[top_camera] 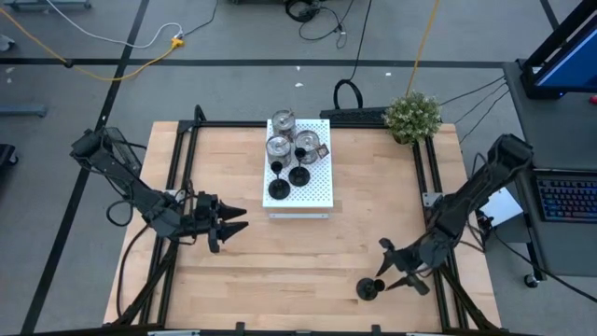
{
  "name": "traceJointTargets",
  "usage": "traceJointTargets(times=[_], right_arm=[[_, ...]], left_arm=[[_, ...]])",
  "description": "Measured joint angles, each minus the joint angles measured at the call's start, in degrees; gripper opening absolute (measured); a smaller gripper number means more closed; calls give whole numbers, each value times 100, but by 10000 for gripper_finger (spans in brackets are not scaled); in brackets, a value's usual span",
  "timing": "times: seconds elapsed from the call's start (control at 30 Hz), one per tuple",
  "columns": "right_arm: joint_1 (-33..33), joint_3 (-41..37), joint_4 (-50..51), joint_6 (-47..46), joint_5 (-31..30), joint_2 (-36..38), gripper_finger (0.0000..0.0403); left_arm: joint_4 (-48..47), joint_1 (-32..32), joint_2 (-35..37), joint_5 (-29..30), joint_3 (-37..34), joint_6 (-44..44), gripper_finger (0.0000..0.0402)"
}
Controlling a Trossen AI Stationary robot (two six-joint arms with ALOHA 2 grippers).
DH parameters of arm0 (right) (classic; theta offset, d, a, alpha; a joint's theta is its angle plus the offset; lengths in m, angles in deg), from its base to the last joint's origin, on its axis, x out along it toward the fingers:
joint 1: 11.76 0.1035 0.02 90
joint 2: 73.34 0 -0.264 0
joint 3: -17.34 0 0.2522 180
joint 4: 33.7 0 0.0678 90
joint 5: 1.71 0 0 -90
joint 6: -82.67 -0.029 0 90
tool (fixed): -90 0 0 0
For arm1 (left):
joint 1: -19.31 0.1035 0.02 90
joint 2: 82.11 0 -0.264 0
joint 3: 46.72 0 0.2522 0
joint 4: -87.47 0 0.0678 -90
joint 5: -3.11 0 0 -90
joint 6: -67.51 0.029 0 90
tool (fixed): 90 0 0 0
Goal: Pick & Place candle stick holders
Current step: Put the black candle holder on the shelf
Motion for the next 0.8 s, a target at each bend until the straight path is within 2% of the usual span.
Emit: traceJointTargets(times=[0.17,0.4,0.8], right_arm=[[-7,0,-905,258,-86,-648,205],[-165,0,-1442,275,-88,-1170,206],[-354,0,-1766,274,-90,-1374,187]], left_arm=[[-1,1,0,-9,0,-4,248],[-25,-1,0,-170,0,-22,248],[-25,-1,0,-308,0,-149,248]])
